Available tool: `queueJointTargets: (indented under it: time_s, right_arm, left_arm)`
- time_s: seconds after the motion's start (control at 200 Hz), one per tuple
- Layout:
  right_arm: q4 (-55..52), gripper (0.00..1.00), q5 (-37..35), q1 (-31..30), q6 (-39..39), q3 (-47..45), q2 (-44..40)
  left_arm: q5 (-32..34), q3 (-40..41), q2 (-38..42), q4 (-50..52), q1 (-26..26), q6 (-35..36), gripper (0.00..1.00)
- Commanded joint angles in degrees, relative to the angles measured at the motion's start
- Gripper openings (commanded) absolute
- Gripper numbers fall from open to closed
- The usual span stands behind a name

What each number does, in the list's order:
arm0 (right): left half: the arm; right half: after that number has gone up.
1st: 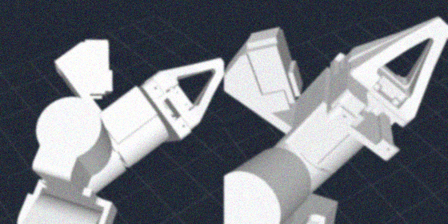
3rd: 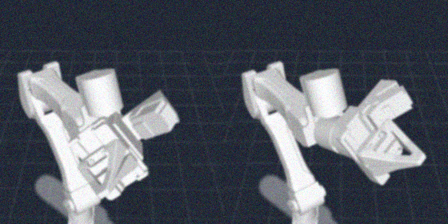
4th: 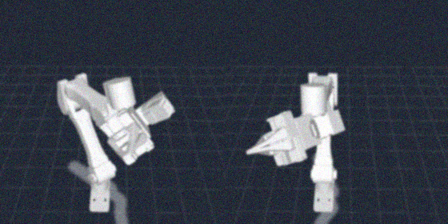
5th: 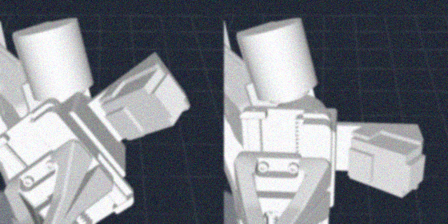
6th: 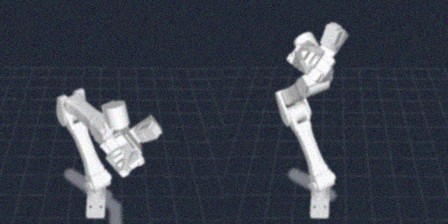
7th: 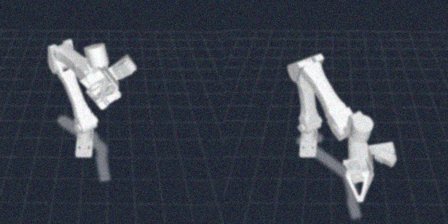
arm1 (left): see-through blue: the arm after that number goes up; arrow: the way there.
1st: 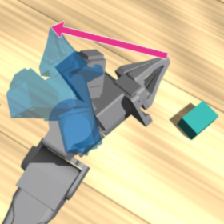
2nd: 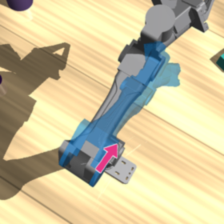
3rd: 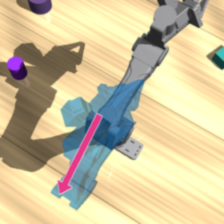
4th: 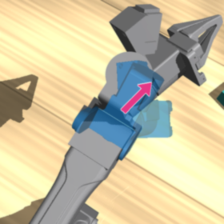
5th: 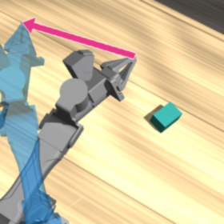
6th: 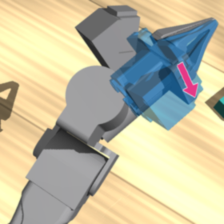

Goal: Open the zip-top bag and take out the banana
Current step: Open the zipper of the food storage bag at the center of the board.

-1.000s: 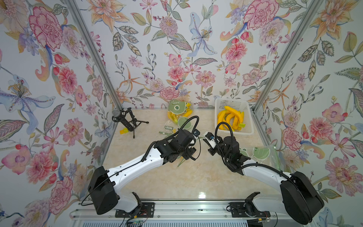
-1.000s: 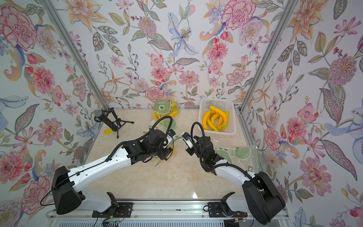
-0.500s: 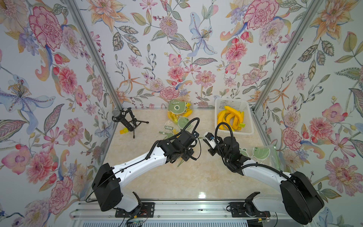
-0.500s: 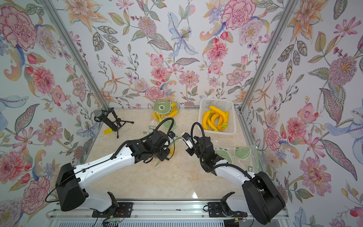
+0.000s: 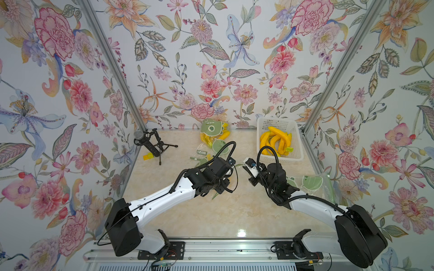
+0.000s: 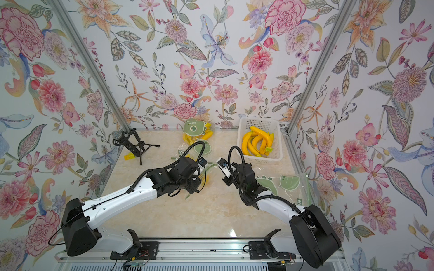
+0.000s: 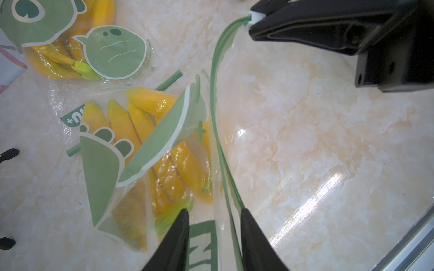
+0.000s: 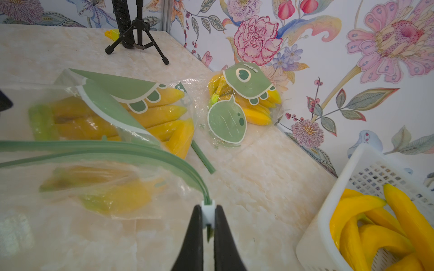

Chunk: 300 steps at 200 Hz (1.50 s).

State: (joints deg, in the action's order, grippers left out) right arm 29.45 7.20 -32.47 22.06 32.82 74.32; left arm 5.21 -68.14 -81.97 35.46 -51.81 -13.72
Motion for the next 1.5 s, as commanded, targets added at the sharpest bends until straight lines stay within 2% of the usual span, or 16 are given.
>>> queueJointTargets:
  time_s: [0.0,0.145,0.34,0.405,0.51,0.656,0.851,0.946,1.076,1.206,1.496]
  right_arm:
    - [1.7,0.00,0.0,0.1,-0.4,-0.6,-0.8]
    - [1.8,0.00,-0.2,0.1,-0.3,-0.8,-0.8]
    - [2.4,0.00,-0.8,0.8,-2.7,-1.3,-1.0]
    - [3.0,0.14,-1.0,1.5,-5.1,-2.2,-1.8]
    - [3.1,0.33,-1.7,2.3,-10.7,-4.3,-5.3]
    - [-0.2,0.40,3.1,1.7,-22.1,-6.2,-12.3]
    - [-1.4,0.54,1.7,-3.3,-35.8,-7.1,-14.4]
    - [-2.1,0.55,-0.5,-3.8,-40.9,-6.5,-12.3]
    - [-5.3,0.49,-4.2,-3.3,-44.2,-5.2,-8.8]
    - [-4.9,0.44,-3.6,-2.6,-46.7,-4.9,-5.0]
    - [-2.7,0.41,-2.2,-2.9,-49.4,-4.4,-0.3]
  left_arm:
    - [2.5,0.8,-1.1,2.0,-0.3,-1.5,0.35]
    - [2.8,1.0,-2.0,1.9,-0.3,-1.5,0.30]
    - [0.9,1.5,-3.5,-2.1,-0.3,-2.4,0.14]
    - [-0.9,1.5,-3.4,-5.9,-0.3,-3.2,0.08]
    - [-4.6,1.9,-3.9,-12.7,-0.3,-5.0,0.05]
    - [-6.2,2.2,-6.1,-19.5,-0.8,-7.0,0.00]
    - [-8.5,2.1,-11.0,-24.5,-2.0,-8.2,0.00]
    - [-8.8,2.1,-12.0,-25.4,-2.3,-8.6,0.00]
    - [-8.7,3.1,-12.1,-26.2,-2.5,-9.2,0.00]
    - [-8.3,4.0,-11.6,-26.5,-2.5,-9.5,0.00]
    - [-8.5,4.0,-11.7,-26.9,-2.6,-9.5,0.00]
